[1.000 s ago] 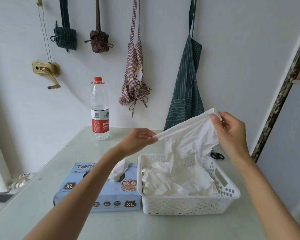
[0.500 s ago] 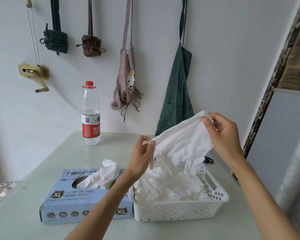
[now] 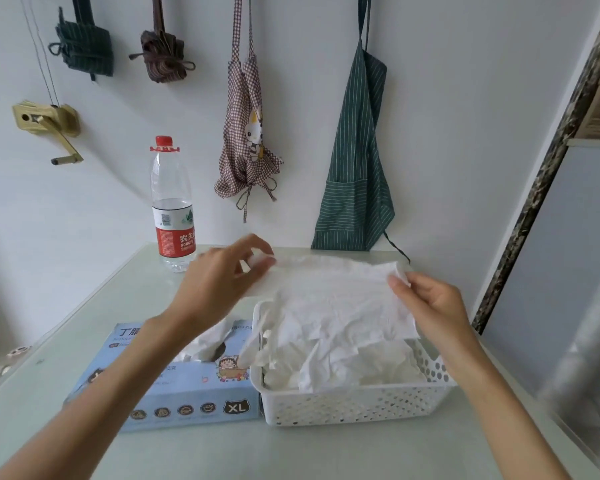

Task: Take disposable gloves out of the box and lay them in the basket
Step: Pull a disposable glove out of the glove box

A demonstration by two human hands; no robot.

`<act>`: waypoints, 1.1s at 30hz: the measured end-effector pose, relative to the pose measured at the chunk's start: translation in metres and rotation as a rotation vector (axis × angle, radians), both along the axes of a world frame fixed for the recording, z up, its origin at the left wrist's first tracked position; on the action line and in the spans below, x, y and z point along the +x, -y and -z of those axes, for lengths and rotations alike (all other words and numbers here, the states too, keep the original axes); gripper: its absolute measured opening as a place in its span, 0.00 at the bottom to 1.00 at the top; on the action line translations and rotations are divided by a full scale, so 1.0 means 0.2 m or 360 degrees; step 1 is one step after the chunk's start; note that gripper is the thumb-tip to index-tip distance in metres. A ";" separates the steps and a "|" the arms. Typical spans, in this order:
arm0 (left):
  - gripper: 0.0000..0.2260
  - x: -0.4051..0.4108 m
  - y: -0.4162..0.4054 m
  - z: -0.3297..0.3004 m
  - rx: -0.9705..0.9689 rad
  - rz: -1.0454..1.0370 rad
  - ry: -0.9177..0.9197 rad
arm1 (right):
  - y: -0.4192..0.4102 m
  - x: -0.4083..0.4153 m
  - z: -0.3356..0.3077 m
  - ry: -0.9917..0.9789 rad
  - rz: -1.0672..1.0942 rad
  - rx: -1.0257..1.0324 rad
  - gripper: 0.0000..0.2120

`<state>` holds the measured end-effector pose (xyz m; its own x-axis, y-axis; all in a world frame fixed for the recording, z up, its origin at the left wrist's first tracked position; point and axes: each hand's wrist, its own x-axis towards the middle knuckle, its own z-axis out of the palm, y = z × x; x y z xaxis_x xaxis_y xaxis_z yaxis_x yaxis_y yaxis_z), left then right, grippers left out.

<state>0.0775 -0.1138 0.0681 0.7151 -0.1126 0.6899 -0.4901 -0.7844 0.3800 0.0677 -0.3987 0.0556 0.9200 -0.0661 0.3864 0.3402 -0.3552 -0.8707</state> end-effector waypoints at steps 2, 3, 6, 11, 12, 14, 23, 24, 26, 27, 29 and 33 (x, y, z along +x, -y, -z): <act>0.06 0.09 0.06 0.11 0.0240 0.0021 -0.0244 | 0.04 0.06 0.10 -0.0229 0.0127 -0.0192 0.11; 0.07 0.13 0.10 0.17 0.0364 0.0014 -0.0347 | 0.07 0.08 0.15 -0.0281 0.0194 -0.0324 0.09; 0.09 0.23 0.17 0.29 0.0629 0.0002 -0.0461 | 0.12 0.13 0.24 -0.0271 0.0357 -0.0771 0.05; 0.12 0.29 0.25 0.34 0.0999 -0.0055 -0.0385 | 0.13 0.18 0.24 -0.0131 0.0539 -0.1468 0.09; 0.13 0.29 0.25 0.34 0.1084 -0.0082 -0.0363 | 0.12 0.19 0.24 -0.0096 0.0550 -0.1550 0.10; 0.15 0.30 0.26 0.33 0.1239 -0.0158 -0.0329 | 0.10 0.21 0.24 -0.0089 0.0539 -0.1710 0.11; 0.13 0.12 0.26 0.20 0.0723 -0.0029 -0.0478 | 0.11 0.16 0.19 0.0043 0.0251 -0.1139 0.11; 0.18 0.09 0.28 0.19 0.0766 0.0104 -0.0655 | 0.08 0.15 0.18 0.0072 0.0126 -0.0966 0.09; 0.30 0.05 0.34 0.21 0.1086 0.0248 -0.1082 | -0.01 0.12 0.20 -0.0151 -0.0274 -0.0976 0.15; 0.35 0.04 0.37 0.23 0.1225 0.0228 -0.1250 | -0.06 0.11 0.22 -0.0373 -0.0480 -0.1181 0.21; 0.41 0.06 0.40 0.29 0.1378 0.0099 -0.1474 | -0.10 0.12 0.26 -0.0696 -0.0706 -0.1572 0.30; 0.48 0.08 0.40 0.34 0.1549 -0.0109 -0.1631 | -0.02 0.18 0.24 -0.0946 -0.0700 -0.1971 0.42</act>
